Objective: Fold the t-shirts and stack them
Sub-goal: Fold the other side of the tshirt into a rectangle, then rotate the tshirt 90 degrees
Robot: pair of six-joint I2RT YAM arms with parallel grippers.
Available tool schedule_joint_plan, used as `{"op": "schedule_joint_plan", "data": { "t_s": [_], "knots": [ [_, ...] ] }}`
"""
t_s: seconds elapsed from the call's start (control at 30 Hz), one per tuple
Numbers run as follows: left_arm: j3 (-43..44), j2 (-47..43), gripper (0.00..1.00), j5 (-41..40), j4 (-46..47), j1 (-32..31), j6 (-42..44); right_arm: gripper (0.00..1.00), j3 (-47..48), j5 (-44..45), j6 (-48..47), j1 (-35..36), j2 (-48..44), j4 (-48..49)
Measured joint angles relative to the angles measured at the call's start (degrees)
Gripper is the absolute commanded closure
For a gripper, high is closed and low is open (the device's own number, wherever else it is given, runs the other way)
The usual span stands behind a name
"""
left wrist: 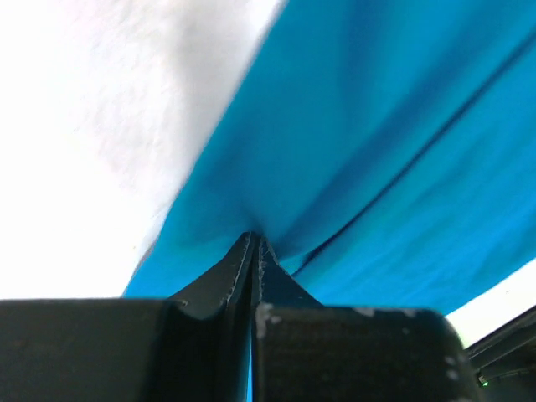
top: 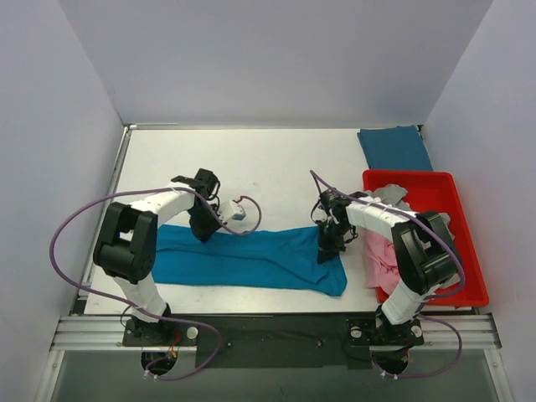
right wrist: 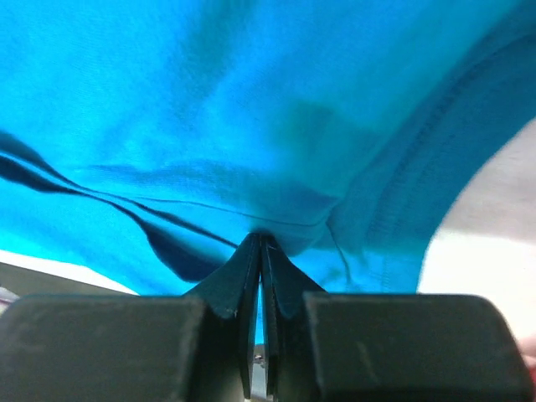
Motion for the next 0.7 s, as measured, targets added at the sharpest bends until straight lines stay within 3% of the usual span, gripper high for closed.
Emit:
{"op": "schedule_joint_plan", "data": {
  "t_s": [0.33,0.6,0.7],
  "knots": [
    [6.8,-1.9,0.87,-0.2,-0.7,11.2,-4.5,1.0,14.2,3.1,-4.2,-2.3,0.5,-4.2],
    [6.5,-2.2,0.87,-1.0,-1.1,22.1,-4.6,1.0,14.8,3.0,-2.1,-5.5,11.2,-5.2],
    [6.5,-2.2,0.87,-1.4,-1.2,24.6,-4.9,1.0,21.1,2.3,-1.2,-7.3,16.7,-10.0]
  ]
}}
